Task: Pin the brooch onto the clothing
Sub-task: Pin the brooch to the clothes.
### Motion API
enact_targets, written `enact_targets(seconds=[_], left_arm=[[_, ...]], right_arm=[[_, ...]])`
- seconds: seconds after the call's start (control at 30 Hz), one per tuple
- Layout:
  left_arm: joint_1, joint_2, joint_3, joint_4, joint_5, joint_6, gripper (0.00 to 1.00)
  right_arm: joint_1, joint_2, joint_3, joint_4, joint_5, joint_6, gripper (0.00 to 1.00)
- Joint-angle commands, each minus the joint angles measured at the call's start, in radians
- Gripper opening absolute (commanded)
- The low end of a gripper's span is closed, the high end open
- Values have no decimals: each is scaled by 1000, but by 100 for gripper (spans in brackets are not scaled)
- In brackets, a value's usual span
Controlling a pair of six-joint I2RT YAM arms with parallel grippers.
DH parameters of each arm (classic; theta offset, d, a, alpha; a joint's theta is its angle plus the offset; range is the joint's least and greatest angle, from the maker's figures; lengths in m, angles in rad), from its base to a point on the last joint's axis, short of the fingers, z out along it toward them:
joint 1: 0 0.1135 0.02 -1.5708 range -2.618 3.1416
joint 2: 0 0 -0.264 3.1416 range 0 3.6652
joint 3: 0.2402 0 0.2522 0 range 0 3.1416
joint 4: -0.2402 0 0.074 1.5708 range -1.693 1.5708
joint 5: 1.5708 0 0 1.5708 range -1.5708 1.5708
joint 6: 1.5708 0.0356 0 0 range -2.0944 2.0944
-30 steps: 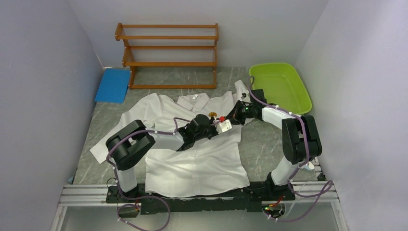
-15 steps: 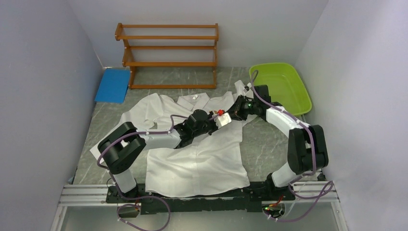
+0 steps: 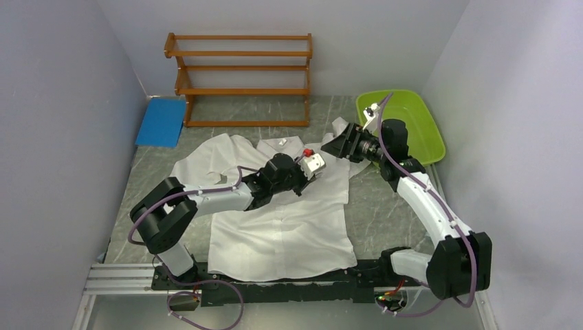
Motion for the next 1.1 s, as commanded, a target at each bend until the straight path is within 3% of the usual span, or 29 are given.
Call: enact_targets(seconds=[0.0,0.1,0.4,0.43,0.7,0.83,0.93,1.07], left_arm=[[20,-80,-14,37,101,-156,3],[38,-96,-19,39,139,-222,3],[109,-134,-49,108,270,-375,3],[119,-139,-54,118,284,-388,3],[176,-168,-54,140,439,-429,3],[209,-166,-51,160,523,-464,3],[219,-162,-42,159,565,-465,3],[222,-163,-37,154,593,-454,3]], right_arm=[[-6,-71,-23,72,34,-59,72],[-5,-116,-56,132,27,-60,82],[-7,-243,-126,231,86,-64,93],[-7,-259,-133,234,98,-68,98],[-8,-361,-211,297,98,-161,100],[-9,-386,-326,479,19,-217,100],[-9,-402,-442,716,-91,-226,98],[-9,-410,-514,819,-105,-214,100]])
